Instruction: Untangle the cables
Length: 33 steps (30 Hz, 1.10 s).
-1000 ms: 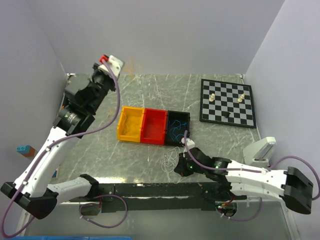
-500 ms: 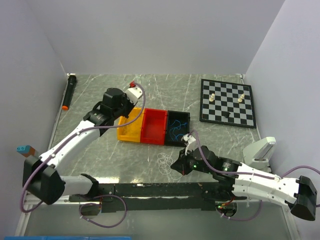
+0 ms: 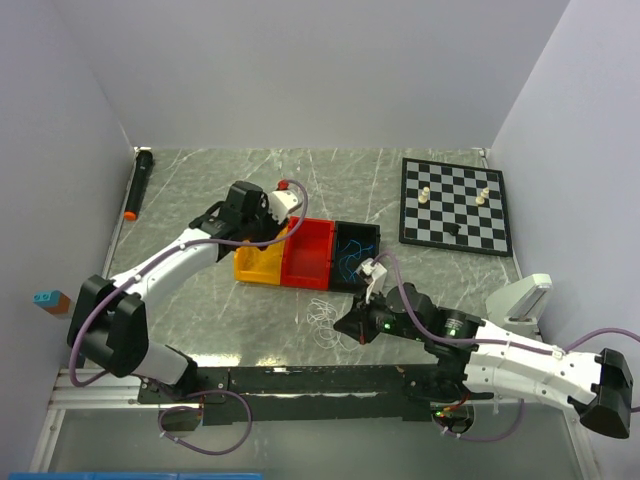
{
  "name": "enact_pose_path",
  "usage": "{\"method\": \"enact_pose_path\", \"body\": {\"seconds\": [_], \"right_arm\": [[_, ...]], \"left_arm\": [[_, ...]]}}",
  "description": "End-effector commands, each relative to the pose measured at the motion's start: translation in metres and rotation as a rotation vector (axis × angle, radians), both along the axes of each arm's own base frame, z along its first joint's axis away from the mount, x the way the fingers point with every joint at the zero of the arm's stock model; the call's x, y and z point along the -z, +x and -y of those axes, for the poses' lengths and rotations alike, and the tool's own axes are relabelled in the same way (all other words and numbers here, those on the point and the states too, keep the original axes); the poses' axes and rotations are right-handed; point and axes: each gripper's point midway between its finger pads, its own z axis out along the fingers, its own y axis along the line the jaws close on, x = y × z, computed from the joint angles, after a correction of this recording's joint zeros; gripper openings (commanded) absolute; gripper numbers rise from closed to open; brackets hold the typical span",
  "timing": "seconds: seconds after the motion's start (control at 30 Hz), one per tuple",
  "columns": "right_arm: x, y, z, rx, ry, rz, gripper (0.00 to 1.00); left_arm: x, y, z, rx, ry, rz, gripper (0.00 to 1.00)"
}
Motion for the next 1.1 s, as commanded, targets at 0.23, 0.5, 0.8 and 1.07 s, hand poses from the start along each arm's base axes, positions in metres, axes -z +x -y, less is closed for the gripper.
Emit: {"method": "enact_pose_path", "body": {"seconds": [0.23,0.5,0.8,1.07], "right_arm": [[-0.037,0.005,-0.015,-0.042,0.06,0.079,0.0],[-0.04,0.007,-0.033,-0.091,0.057,0.091,0.0],[-0.047,0.02,-0.045,-0.078,0.04,0.122,0.0],[-0.049,0.023,-0.052,-0.079,0.055,0.122,0.0]], "left_arm": [[-0.124,-0.063,0.034,0.392,-0.215,0.107,0.97],[-0.12,-0.191,0.067,0.901,-0.246,-0.057,0.99],[-0.095,-0.224,0.084,1.008,-0.174,-0.187,0.69],[-0.087,-0.216,0.093,0.984,-0.178,-0.176,0.56]]}}
